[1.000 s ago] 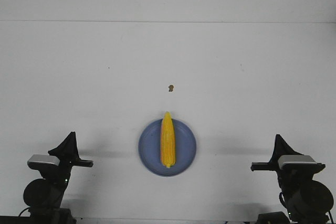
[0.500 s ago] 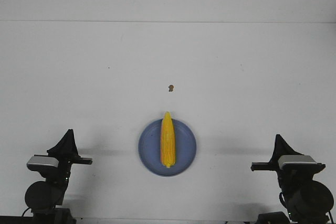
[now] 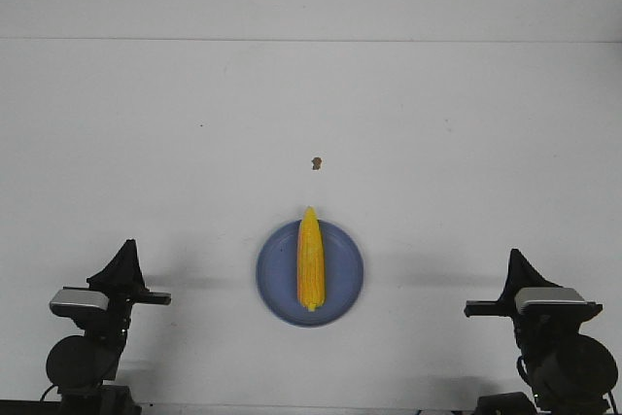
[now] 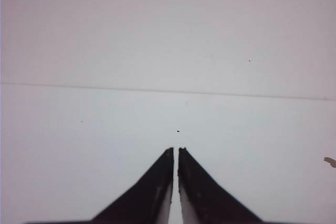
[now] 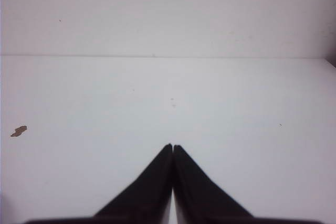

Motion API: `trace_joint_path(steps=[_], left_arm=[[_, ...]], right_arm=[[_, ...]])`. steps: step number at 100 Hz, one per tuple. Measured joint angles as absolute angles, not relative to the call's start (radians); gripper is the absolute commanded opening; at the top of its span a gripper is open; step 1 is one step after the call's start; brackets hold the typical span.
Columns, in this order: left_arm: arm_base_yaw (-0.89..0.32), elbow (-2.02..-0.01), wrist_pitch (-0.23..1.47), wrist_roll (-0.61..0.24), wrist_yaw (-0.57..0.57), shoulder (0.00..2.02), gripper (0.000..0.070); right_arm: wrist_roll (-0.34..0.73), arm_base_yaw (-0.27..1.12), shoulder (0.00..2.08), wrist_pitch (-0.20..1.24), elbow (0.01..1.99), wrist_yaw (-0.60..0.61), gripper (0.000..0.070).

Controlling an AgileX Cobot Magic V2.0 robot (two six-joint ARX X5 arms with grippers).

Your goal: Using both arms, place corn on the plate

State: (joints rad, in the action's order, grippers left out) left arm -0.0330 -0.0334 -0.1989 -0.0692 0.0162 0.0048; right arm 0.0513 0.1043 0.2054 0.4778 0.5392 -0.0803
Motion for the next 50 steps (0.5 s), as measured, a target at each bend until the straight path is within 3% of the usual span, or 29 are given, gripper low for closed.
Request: trace_joint_path(steps=[50], left_arm=[[-0.033, -0.033, -0.199, -0.069, 0.016, 0.005, 0.0016]], right_arm=[[0.02, 0.087, 0.178, 0.447, 0.515, -0.11, 0.0]])
